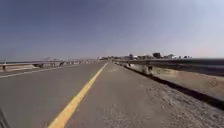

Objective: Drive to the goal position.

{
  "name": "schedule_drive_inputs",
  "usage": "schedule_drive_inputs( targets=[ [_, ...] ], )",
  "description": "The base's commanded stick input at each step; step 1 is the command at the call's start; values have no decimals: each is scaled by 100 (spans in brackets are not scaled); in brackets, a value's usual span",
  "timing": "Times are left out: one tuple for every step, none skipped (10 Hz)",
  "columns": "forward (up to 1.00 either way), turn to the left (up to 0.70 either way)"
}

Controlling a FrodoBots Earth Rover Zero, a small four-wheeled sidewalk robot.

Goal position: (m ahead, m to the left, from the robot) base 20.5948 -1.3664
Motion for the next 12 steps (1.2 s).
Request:
schedule_drive_inputs(
  targets=[
    [50, 0],
    [50, 0],
    [50, 0],
    [50, 0],
    [50, 0],
    [50, 0],
    [50, 0],
    [50, 0],
    [50, 0],
    [50, 0],
    [50, 0],
    [50, 0]
  ],
)
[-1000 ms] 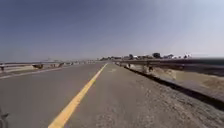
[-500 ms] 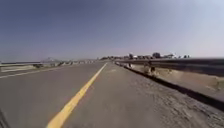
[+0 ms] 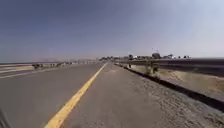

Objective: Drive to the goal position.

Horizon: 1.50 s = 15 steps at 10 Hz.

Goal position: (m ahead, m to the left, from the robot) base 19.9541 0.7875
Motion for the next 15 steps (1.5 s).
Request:
schedule_drive_inputs(
  targets=[
    [50, 0],
    [50, 0],
    [50, 0],
    [50, 0],
    [50, 0],
    [50, 0],
    [50, 0],
    [50, 0],
    [50, 0],
    [50, 0],
    [50, 0],
    [50, 0],
    [50, 0],
    [50, 0],
    [50, 0]
  ],
)
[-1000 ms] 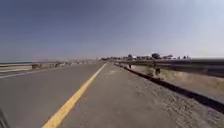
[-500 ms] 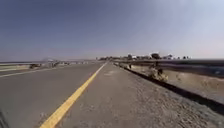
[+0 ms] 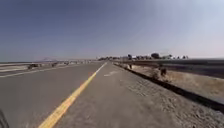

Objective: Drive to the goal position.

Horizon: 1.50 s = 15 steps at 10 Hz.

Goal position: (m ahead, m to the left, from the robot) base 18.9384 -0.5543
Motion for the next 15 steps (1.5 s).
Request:
schedule_drive_inputs(
  targets=[
    [50, 0],
    [50, 0],
    [50, 0],
    [50, 0],
    [50, 0],
    [50, 0],
    [50, 0],
    [50, 0],
    [50, 0],
    [50, 10],
    [50, 35],
    [50, 40],
    [50, 17],
    [50, 0],
    [50, 0]
  ],
)
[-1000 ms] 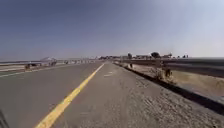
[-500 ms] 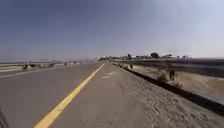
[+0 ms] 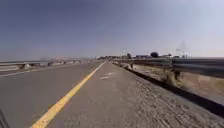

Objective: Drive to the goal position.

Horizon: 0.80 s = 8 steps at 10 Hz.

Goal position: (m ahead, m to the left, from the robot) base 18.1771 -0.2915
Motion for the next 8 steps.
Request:
schedule_drive_inputs(
  targets=[
    [50, 0],
    [50, 0],
    [50, 0],
    [50, 0],
    [50, 0],
    [50, 0],
    [50, 0],
    [50, 0]
  ],
)
